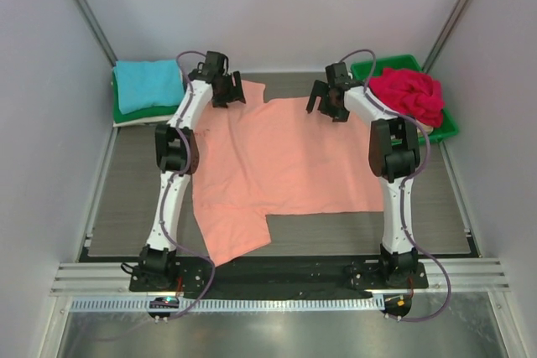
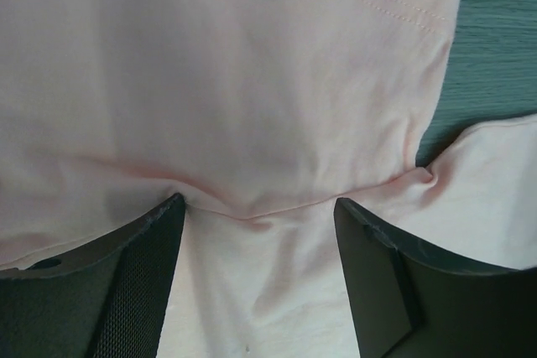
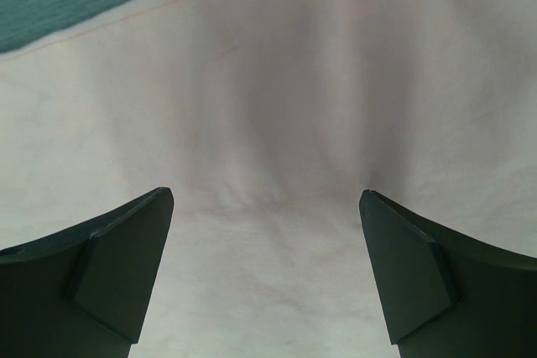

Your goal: Fold and stack the t-shirts

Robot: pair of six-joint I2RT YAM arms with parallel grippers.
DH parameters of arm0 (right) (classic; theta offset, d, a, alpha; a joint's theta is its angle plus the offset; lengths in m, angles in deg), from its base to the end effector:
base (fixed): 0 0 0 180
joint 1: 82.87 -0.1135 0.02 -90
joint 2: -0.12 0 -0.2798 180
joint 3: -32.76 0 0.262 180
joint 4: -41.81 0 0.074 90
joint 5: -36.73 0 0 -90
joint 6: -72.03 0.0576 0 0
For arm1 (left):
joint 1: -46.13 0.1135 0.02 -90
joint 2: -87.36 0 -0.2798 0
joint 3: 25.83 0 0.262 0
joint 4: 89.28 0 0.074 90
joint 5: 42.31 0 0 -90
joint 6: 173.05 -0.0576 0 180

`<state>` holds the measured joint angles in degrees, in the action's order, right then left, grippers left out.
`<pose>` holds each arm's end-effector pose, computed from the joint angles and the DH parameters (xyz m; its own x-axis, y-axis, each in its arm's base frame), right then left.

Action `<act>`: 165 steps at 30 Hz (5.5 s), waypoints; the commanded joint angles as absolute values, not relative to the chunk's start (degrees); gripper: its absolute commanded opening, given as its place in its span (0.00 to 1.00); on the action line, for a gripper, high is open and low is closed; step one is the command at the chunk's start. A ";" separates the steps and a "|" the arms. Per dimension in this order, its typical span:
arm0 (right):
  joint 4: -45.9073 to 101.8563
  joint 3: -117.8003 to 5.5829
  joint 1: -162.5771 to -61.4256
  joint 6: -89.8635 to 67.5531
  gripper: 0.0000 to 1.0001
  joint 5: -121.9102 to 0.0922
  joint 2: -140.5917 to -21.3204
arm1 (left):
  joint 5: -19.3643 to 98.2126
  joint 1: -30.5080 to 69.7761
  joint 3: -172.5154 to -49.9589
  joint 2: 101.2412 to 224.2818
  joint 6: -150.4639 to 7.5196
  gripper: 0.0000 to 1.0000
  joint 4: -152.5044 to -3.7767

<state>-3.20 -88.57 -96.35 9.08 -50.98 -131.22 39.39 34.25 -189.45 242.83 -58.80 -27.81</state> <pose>0.5240 0.1232 0.1702 -0.8054 0.2742 -0.5255 0.1747 0.9570 0.2316 0.5973 -0.1342 0.1617 -0.8339 -0.2399 -0.4971 -0.0597 0.9345 -0.3509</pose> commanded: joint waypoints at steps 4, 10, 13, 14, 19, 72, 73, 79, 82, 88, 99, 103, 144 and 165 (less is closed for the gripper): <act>-3.07 -96.48 -96.85 8.75 1.00 -56.16 -130.92 | 26.07 35.06 -183.22 231.38 -52.99 0.80 -39.20; -3.07 -95.53 -97.81 8.49 1.00 -56.95 -125.92 | 33.69 33.39 -161.80 201.25 -55.63 0.89 -40.10; -2.90 -92.46 -98.78 8.75 1.00 -57.22 -121.88 | 40.64 33.30 -147.52 191.28 -55.98 0.88 -38.43; -2.98 -91.40 -98.96 8.75 1.00 -57.22 -120.82 | 41.87 33.65 -143.70 185.50 -55.37 0.87 -38.25; -1.58 -80.34 -100.19 10.06 1.00 -59.15 -112.04 | 46.90 36.98 -117.24 169.56 -52.04 0.85 -40.77; 1.59 -59.32 -110.21 8.04 1.00 -54.34 -105.62 | 46.61 34.39 -94.01 161.74 -45.71 0.65 -36.77; 1.85 -58.18 -110.21 8.57 1.00 -50.06 -104.56 | 53.07 31.83 -93.83 160.23 -44.92 0.65 -35.10; 8.87 -45.10 -108.72 14.10 1.00 -42.91 -92.62 | 57.61 17.76 -89.44 150.49 -35.35 0.66 -24.37; 14.22 -35.43 -108.02 16.39 1.00 -39.48 -81.65 | 57.09 13.45 -84.97 145.99 -30.08 0.65 -21.55; 17.23 -20.74 -101.44 20.26 0.99 -41.03 -63.35 | 52.34 9.67 -76.43 135.62 -24.00 0.63 -19.88; 14.33 -14.23 -93.33 20.43 1.00 -48.78 -55.07 | 50.49 0.44 -67.90 132.44 -14.94 0.66 -21.10; 14.33 -13.87 -93.33 20.53 1.00 -49.23 -54.54 | 51.55 -1.59 -66.76 134.54 -12.75 0.67 -21.80; 8.62 -0.43 -52.90 24.74 0.96 -65.84 -60.52 | 64.21 -0.19 -62.63 136.13 -18.45 0.00 -40.87; -0.79 -1.48 -68.64 29.40 0.66 -55.02 -56.47 | 61.13 2.98 -61.13 137.81 -21.18 0.00 -46.33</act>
<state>0.76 -3.00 -68.39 28.79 -56.58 -53.33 61.38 2.47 -60.98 137.77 -19.70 -44.01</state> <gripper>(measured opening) 0.711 0.017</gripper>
